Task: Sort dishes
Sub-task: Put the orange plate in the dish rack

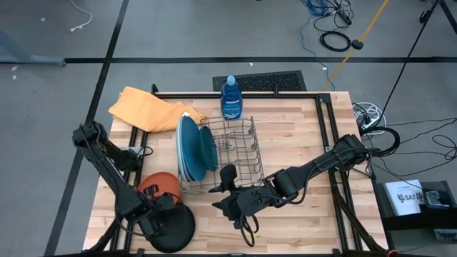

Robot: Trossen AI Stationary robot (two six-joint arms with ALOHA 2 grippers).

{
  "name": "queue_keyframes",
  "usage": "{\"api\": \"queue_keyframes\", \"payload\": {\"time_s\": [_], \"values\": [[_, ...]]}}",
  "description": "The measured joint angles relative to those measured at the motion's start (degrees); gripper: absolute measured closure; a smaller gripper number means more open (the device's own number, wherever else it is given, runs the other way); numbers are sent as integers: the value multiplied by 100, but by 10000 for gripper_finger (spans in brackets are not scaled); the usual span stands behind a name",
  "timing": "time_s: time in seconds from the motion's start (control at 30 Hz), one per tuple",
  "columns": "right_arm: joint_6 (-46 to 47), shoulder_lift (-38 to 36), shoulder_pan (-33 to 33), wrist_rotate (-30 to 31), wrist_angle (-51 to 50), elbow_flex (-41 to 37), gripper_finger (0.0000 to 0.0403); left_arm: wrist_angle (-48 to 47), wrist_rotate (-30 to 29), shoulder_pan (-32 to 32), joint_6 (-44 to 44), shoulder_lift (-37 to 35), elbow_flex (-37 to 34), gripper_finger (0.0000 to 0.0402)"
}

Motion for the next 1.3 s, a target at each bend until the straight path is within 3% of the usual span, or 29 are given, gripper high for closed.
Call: {"api": "queue_keyframes", "payload": {"time_s": [0.43,0.63,0.7,1.0,1.3], "values": [[10,1,0,1,19,0,204,16,481,17,4,637,0,273],[24,2,0,7,26,0,204,-163,744,11,11,510,20,376],[24,2,0,12,30,0,204,-347,730,17,15,454,111,388],[105,2,0,31,29,0,204,-1959,744,-49,225,248,1091,398],[105,2,0,31,26,0,204,-3187,706,-228,1172,168,2515,400]]}}
